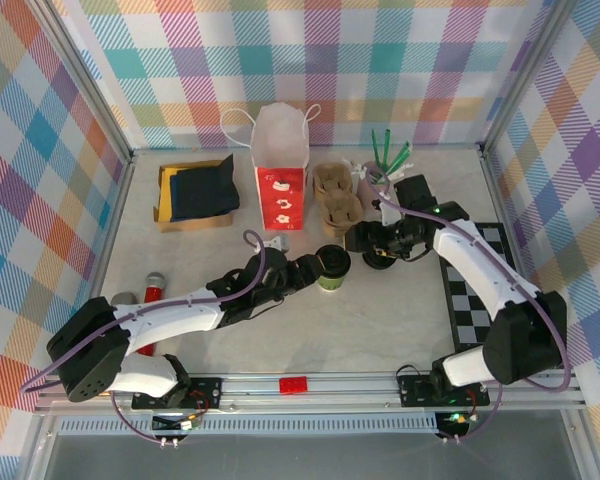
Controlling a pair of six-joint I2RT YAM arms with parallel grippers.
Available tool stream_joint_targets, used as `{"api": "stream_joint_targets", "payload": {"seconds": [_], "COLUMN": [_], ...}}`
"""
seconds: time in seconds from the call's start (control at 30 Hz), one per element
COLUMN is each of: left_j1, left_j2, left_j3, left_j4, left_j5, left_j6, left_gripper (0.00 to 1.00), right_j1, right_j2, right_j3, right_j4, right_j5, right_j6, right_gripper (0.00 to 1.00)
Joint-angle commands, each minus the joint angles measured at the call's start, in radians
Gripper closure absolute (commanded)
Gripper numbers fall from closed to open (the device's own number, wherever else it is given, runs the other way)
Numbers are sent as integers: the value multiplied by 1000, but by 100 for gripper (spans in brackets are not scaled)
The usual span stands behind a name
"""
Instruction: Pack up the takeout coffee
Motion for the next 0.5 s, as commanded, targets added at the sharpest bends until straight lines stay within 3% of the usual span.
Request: {"api": "stream_joint_targets", "payload": {"seconds": [0.0, 0.47], "left_j1": [2, -1], "left_j2": [29, 92], "left_j3": [37, 83], "left_j4": [-12, -37], "left_j5": [-9, -19], "left_j6": [21, 45], "left_gripper": [38, 38], "right_j1": [-3, 18], "right_j2": [31, 101], "right_j3": [24, 24], "right_j4": [11, 38], "right_j5": [-41, -57], "right_j6": [-35, -51], "right_gripper": [3, 5]}}
